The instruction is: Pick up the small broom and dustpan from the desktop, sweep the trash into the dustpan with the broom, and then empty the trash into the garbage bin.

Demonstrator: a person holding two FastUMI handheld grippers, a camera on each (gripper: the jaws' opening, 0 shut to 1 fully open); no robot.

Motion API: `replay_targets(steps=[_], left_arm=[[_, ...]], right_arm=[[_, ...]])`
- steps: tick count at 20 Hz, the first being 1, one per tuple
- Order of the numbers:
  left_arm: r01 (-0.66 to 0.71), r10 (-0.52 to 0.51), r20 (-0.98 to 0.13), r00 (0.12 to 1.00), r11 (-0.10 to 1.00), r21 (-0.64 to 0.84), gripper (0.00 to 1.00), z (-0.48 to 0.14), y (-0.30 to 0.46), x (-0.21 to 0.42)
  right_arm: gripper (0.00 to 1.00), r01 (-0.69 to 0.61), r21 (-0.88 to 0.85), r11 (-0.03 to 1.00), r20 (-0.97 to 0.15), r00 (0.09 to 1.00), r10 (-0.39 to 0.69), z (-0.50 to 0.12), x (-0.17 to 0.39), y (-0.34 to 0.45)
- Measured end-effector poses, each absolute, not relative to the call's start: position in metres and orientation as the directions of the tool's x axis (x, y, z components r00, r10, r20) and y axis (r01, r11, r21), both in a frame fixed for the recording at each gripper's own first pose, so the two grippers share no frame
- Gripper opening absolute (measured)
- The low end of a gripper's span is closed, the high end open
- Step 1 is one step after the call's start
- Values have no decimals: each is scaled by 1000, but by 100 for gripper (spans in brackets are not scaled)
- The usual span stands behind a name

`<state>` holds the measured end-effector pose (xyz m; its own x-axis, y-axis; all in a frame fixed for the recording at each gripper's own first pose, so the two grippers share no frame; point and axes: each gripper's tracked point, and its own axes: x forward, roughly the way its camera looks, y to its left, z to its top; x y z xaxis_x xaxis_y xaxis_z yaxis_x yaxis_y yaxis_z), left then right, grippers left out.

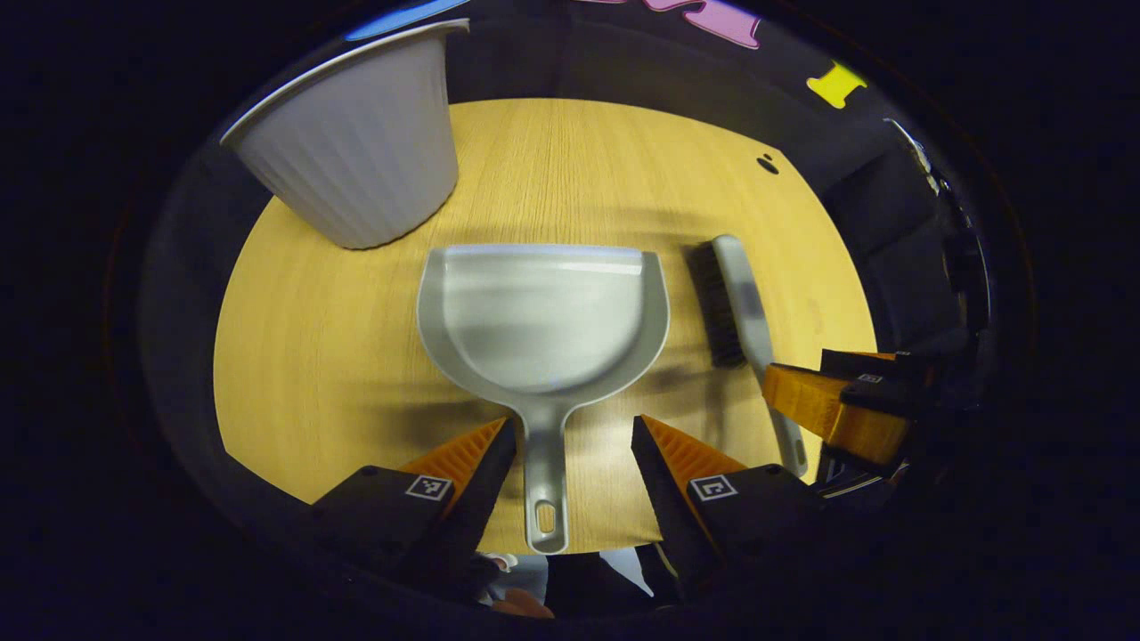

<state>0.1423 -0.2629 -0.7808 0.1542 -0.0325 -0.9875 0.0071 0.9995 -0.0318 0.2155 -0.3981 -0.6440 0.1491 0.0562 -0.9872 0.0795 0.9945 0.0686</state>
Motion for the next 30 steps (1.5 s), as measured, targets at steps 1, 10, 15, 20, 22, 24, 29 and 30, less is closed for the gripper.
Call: replay_targets(steps=[1,10,15,20,22,24,29,30], left_arm=[[21,-24,-975,220,1000,-20,80,-759,-264,148],[90,-61,-665,745,996,9,80,-551,-282,171],[119,-76,-286,955,983,138,77,-500,-280,187],[127,-83,-268,960,981,149,77,-490,-280,186],[118,-74,-261,963,981,155,77,-491,-281,186],[110,-72,-264,962,985,132,77,-491,-281,185],[61,-26,-242,970,989,138,77,-489,-273,183],[58,-26,-240,970,990,126,77,-489,-274,181]], right_arm=[[100,73,68,995,-976,212,51,-623,220,-400],[98,80,58,995,-645,764,-23,-416,263,-403],[98,84,25,996,-250,965,-75,-296,269,-402],[98,45,42,998,-71,997,-42,-247,268,-375],[98,42,37,998,-51,998,-40,-244,266,-376],[98,41,51,998,-48,998,-38,-244,267,-376],[98,33,49,998,-38,999,-31,-238,253,-368],[98,33,42,999,-40,999,-31,-237,248,-366]])
